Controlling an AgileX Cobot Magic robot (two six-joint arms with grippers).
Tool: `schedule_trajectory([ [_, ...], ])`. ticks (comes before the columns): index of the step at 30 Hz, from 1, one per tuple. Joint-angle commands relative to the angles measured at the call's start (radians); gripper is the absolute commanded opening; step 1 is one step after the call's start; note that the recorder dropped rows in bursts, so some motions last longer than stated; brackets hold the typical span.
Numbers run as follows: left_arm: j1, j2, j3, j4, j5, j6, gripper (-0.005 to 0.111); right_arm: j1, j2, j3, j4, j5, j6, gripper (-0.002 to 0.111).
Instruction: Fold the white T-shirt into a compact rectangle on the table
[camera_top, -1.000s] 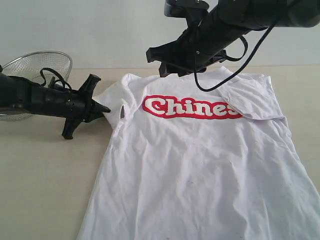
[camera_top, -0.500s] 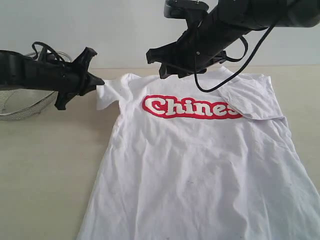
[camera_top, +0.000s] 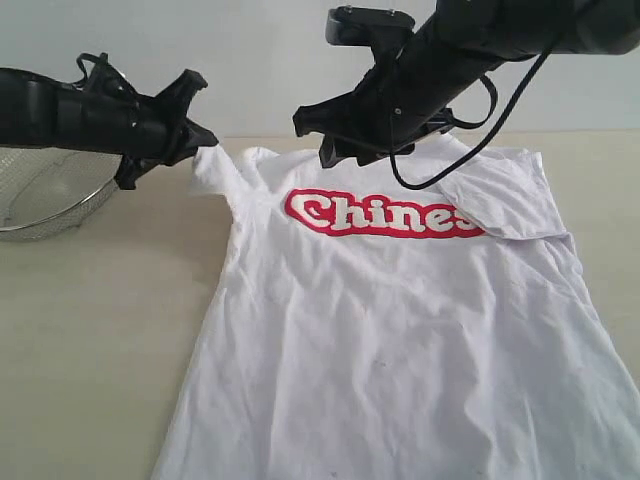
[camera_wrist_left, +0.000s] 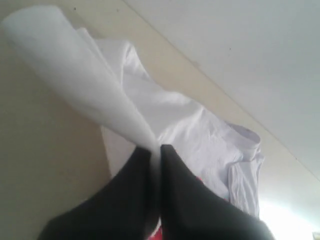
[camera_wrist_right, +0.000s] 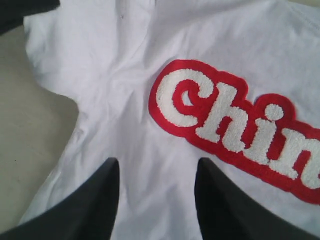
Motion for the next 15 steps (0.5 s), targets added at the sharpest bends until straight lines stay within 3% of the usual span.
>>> schedule_trajectory([
  [1, -0.086, 0.037, -0.007, 0.011, -0.024, 0.007, 0.004, -0.001, -0.018, -0.001, 0.013, 0.004, -0.004, 0.042],
  [6, -0.193, 0.071, -0.020, 0.011, -0.115, 0.041, 0.004, -0.001, -0.018, -0.001, 0.024, 0.018, -0.004, 0.042],
  [15, -0.231, 0.109, -0.071, 0.011, -0.113, 0.035, 0.005, -0.001, -0.018, -0.001, 0.026, 0.020, -0.006, 0.042],
])
